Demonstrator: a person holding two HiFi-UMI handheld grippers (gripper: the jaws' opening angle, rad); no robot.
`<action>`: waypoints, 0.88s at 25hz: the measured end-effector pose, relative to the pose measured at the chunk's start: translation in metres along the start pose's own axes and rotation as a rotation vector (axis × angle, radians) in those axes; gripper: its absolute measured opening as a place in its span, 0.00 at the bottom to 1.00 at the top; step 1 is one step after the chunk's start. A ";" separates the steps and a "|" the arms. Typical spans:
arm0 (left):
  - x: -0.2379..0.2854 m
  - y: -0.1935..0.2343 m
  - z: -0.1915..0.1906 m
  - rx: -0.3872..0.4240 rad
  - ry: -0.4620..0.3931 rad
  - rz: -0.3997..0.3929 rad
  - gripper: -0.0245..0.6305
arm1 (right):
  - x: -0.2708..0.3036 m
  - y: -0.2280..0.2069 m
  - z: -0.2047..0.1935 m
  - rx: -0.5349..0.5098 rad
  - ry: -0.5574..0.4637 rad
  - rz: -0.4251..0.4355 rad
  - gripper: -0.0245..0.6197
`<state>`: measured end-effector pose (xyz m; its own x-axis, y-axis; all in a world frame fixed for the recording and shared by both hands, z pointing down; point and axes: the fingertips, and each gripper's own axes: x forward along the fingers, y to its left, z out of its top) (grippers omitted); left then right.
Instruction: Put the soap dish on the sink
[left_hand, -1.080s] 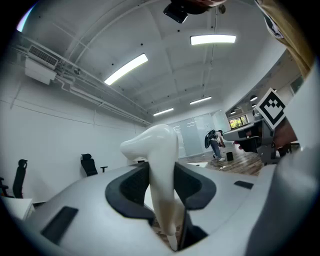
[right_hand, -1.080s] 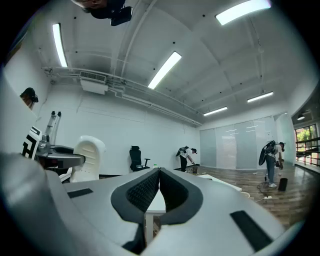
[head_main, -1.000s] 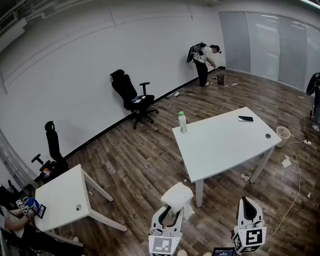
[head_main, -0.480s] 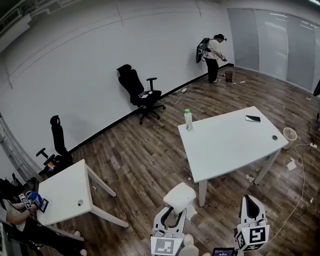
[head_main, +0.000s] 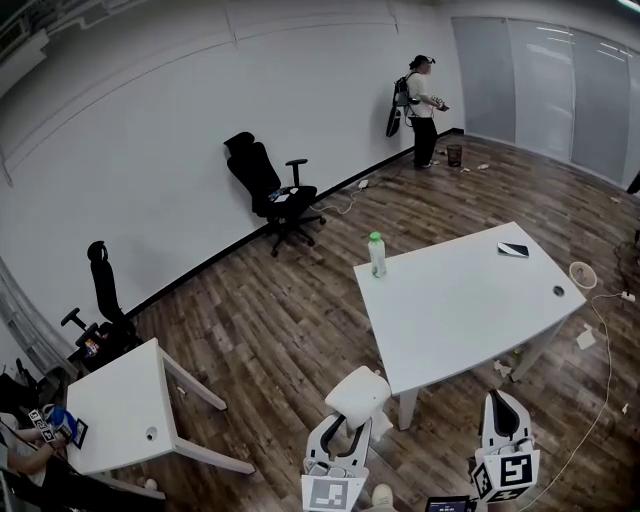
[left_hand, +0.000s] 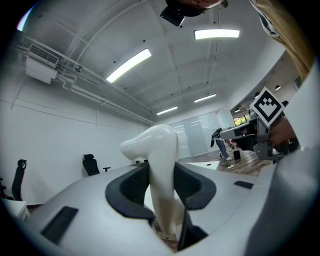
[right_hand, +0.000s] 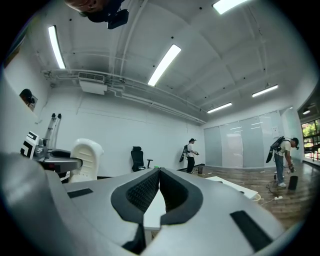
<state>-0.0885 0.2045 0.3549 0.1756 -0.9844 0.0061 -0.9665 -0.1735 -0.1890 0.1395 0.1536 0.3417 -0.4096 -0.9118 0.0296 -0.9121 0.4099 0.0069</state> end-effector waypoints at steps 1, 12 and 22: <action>0.008 0.005 -0.001 0.003 -0.005 -0.002 0.25 | 0.008 0.001 -0.001 -0.003 0.003 -0.002 0.05; 0.058 0.045 -0.016 -0.009 -0.006 -0.035 0.25 | 0.068 0.010 -0.006 -0.024 0.031 -0.038 0.05; 0.089 0.055 -0.024 -0.021 0.000 -0.050 0.25 | 0.094 0.004 -0.017 -0.024 0.052 -0.056 0.05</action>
<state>-0.1307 0.1065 0.3684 0.2243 -0.9744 0.0147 -0.9602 -0.2235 -0.1675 0.0977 0.0696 0.3612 -0.3556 -0.9312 0.0806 -0.9327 0.3591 0.0336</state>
